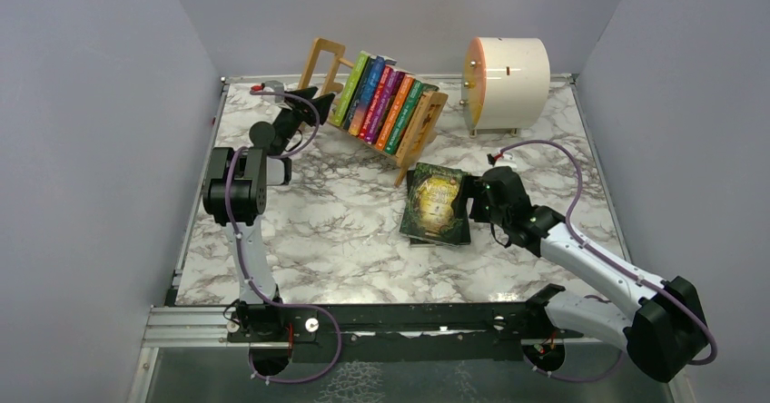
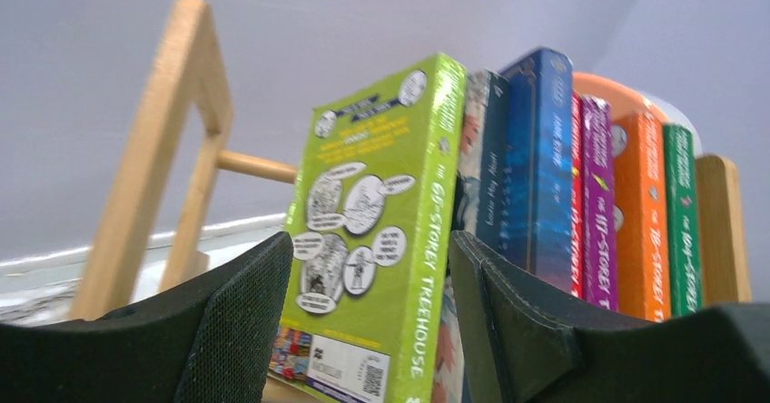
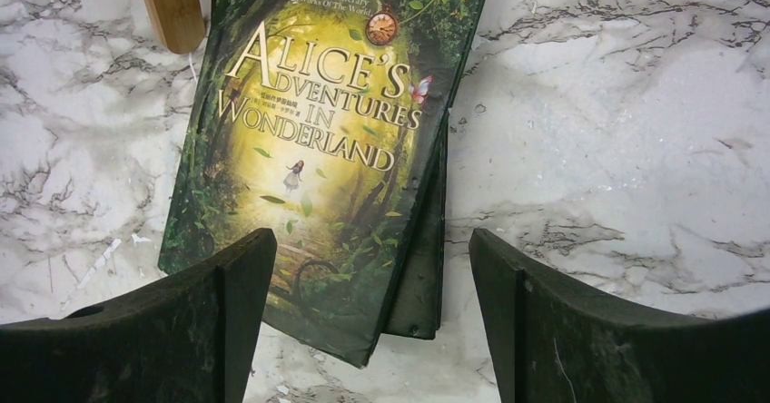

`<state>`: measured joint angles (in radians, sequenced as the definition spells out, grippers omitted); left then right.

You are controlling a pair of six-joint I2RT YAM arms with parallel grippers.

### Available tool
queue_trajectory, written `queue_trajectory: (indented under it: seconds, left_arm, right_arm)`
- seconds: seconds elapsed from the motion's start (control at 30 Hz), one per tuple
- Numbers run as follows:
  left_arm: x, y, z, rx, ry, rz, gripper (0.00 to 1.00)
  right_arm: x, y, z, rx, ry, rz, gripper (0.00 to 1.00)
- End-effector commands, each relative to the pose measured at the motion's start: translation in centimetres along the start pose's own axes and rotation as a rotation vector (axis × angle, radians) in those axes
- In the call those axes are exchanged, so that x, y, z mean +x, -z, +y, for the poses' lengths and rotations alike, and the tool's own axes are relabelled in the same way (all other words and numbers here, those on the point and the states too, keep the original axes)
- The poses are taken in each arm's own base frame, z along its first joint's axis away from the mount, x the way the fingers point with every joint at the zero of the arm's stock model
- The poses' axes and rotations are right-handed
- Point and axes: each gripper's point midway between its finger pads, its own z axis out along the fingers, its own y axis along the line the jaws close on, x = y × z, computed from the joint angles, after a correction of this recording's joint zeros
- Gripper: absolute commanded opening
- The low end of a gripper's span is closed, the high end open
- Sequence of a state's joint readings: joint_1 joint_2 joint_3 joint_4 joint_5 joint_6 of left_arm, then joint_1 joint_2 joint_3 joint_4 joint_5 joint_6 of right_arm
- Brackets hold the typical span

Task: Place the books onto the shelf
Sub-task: Place the book on the shelf.

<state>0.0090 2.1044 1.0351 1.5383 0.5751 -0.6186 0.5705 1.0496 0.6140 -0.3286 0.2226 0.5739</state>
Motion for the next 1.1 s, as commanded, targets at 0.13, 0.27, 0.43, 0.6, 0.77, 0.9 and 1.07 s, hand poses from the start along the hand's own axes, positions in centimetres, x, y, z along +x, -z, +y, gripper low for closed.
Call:
queue_trajectory:
  seconds: [0.13,0.27,0.43,0.6,0.77,0.9,1.07]
  left_arm:
    - [-10.8,0.4,1.0,-0.179,-0.161,-0.327,0.57]
    - [-11.4,-0.4,2.7,-0.255,-0.226,-0.293,0.57]
    - [-10.4,-1.6,5.3,-0.317,-0.265,-0.234,0.59]
    - [-8.1,-2.3,7.2,-0.323,-0.277,-0.184,0.66]
    - [-5.7,-3.0,8.2,-0.267,-0.257,-0.129,0.68]
    - [-4.1,-3.0,9.0,-0.256,-0.243,-0.091,0.69]
    - [-2.6,-2.9,10.1,-0.266,-0.240,-0.046,0.69]
  right_arm:
    - [-0.5,0.4,0.4,-0.030,-0.012,-0.033,0.77]
    - [-0.4,0.3,0.5,-0.038,-0.014,-0.029,0.77]
    - [-0.4,0.3,0.6,-0.039,-0.008,-0.028,0.77]
    - [-0.4,0.2,0.3,-0.028,0.003,-0.029,0.78]
    - [-0.3,-0.1,0.4,-0.023,0.010,-0.020,0.78]
    - [-0.3,-0.3,0.5,-0.025,0.011,-0.016,0.78]
    - [-0.1,-0.6,0.5,-0.022,0.013,-0.007,0.78]
